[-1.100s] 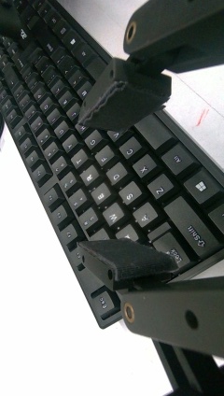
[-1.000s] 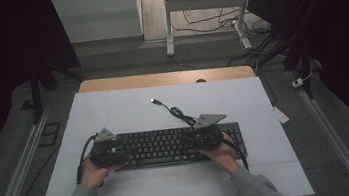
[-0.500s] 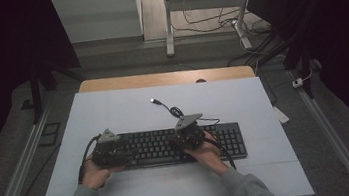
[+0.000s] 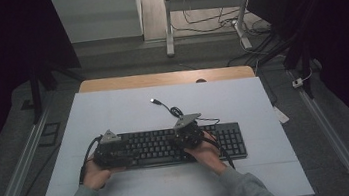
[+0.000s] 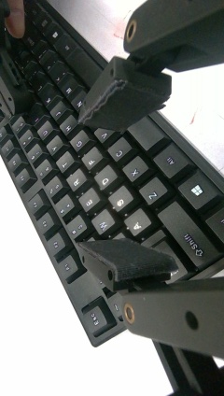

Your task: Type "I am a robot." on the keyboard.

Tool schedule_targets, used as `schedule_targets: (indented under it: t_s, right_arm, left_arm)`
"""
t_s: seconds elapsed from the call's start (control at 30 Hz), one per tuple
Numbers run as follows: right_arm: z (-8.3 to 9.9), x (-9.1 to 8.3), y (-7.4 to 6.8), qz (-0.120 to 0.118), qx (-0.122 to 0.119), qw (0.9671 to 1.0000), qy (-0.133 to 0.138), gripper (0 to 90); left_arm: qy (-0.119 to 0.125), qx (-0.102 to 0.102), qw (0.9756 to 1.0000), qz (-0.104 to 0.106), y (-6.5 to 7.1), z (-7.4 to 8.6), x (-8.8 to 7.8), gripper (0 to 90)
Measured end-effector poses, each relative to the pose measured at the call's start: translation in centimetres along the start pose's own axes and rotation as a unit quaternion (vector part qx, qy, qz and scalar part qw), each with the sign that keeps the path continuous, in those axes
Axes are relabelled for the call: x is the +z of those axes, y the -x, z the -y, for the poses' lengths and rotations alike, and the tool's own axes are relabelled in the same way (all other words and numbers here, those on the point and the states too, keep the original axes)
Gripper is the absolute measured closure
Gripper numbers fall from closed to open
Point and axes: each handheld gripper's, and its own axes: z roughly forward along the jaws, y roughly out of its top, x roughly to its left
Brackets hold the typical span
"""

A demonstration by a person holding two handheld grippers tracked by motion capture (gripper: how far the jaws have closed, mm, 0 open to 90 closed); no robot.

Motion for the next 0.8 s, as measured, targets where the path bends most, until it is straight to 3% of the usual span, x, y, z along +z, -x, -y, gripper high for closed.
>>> schedule_targets:
  t_s: [0.2,0.37,0.57,0.67,0.8]
  right_arm:
    - [0.0,-0.2,-0.1,0.001,-0.002,1.0,0.005,89.7]
    - [-0.1,-1.4,0.1,-0.001,0.009,0.9993,0.035,89.7]
    - [0.8,-2.8,0.4,-0.003,0.017,0.9989,0.044,88.6]
    - [1.4,-3.6,0.4,0.006,0.024,0.9988,0.043,75.6]
    - [2.6,-5.1,0.3,0.019,0.031,0.9982,0.049,65.8]
  left_arm:
    - [-0.001,0.001,1.0,0.0,0.0,0.0,0.0,33.7]
    - [0.002,-0.002,1.0,-0.002,-0.2,0.1,-0.1,33.8]
    - [0.004,-0.006,1.0,-0.005,-0.4,0.1,-0.2,33.8]
    - [0.004,-0.008,0.9999,-0.007,-0.6,0.2,-0.3,33.8]
    - [0.004,-0.011,0.9999,-0.011,-0.9,0.2,-0.3,33.8]
